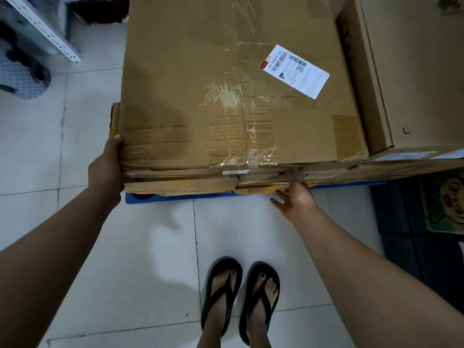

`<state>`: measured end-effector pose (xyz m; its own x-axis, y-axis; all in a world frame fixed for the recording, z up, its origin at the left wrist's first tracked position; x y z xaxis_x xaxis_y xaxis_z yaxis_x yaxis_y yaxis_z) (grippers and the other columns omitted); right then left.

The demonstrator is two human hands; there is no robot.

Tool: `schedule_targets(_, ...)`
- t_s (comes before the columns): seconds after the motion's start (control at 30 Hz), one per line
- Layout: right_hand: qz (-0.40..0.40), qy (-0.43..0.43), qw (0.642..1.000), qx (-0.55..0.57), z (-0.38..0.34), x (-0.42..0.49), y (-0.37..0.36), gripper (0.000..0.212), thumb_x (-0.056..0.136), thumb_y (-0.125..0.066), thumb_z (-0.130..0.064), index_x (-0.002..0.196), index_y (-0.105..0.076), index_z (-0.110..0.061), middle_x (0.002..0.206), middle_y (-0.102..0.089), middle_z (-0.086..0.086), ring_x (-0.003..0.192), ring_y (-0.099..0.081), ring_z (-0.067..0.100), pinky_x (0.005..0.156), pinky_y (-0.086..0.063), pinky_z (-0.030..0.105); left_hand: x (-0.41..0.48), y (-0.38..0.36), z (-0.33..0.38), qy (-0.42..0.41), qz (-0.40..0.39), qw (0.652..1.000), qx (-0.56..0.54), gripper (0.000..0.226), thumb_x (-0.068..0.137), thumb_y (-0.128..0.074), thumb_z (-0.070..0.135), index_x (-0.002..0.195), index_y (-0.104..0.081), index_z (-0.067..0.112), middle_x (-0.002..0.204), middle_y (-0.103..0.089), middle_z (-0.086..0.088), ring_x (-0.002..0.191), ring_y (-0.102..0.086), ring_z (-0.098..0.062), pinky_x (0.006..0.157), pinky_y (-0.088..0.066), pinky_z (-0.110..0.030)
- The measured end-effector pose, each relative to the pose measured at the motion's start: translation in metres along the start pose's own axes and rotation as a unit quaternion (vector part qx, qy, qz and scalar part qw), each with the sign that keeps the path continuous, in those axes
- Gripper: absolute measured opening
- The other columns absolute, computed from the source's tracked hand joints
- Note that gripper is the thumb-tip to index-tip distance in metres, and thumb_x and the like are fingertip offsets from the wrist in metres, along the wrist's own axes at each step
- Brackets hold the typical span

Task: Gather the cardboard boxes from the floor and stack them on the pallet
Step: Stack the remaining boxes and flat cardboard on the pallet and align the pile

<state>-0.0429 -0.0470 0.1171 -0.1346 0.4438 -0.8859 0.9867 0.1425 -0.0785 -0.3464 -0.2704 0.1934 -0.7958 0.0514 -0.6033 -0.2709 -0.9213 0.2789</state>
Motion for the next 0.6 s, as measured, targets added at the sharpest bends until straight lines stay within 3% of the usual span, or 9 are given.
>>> schedule_targets(0.17,0.059,0.058,0.996,0.028,-0.014,0.007,0.008,0.083,0.087,-0.065,-0.024,0.15,-0.012,-0.033,0.136,-0.052,0.002,0.121,-0.054,0.028,0.093,-0.049,0.051,-0.004,-0.002,-0.001,-0.005,0.027,1.0,-0.011,0.036,0.069,-0.062,0.059,0.081,-0.055,0.026,0.088,-0.061,0.003,0.099,-0.061,-0.024,0.089,-0.051,-0.043)
schedule_targets(0.33,0.068,0.036,0.996,0.044,-0.014,0.015,0.005,0.068,0.09,-0.059,-0.021,0.146,-0.021,-0.028,0.135,-0.052,0.008,0.117,-0.055,0.033,0.076,-0.052,0.048,-0.008,-0.002,-0.008,-0.007,0.041,0.999,-0.023,0.035,0.067,-0.06,0.06,0.078,-0.054,0.027,0.085,-0.058,0.005,0.092,-0.058,-0.021,0.077,-0.047,-0.037)
schedule_targets(0.47,0.069,0.042,0.996,0.043,-0.02,0.018,0.0,0.051,0.092,-0.055,-0.014,0.138,-0.036,-0.018,0.129,-0.059,0.016,0.107,-0.06,0.033,0.056,-0.051,0.034,-0.007,-0.003,-0.007,0.008,0.008,0.999,-0.037,0.038,0.067,-0.061,0.058,0.091,-0.059,0.028,0.097,-0.064,0.004,0.096,-0.062,-0.019,0.085,-0.051,-0.038)
schedule_targets(0.6,0.103,0.026,0.993,0.054,-0.024,0.017,0.001,0.026,0.101,-0.033,-0.014,0.122,-0.048,-0.021,0.135,-0.055,0.007,0.121,-0.052,0.03,0.063,-0.047,0.038,0.006,0.001,-0.003,0.015,-0.048,0.997,-0.052,0.075,0.057,-0.067,0.062,0.123,-0.06,0.025,0.122,-0.066,0.0,0.112,-0.063,-0.024,0.088,-0.052,-0.043)
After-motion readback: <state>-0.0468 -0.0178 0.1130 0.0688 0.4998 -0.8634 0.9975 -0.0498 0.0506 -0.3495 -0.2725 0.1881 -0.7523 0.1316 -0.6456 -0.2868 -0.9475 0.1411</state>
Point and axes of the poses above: each hand's wrist, its own x-axis towards the middle knuckle, its own y-axis out of the back of the hand, z = x × y, the point moved 5 cm from there along x, towards the middle knuckle
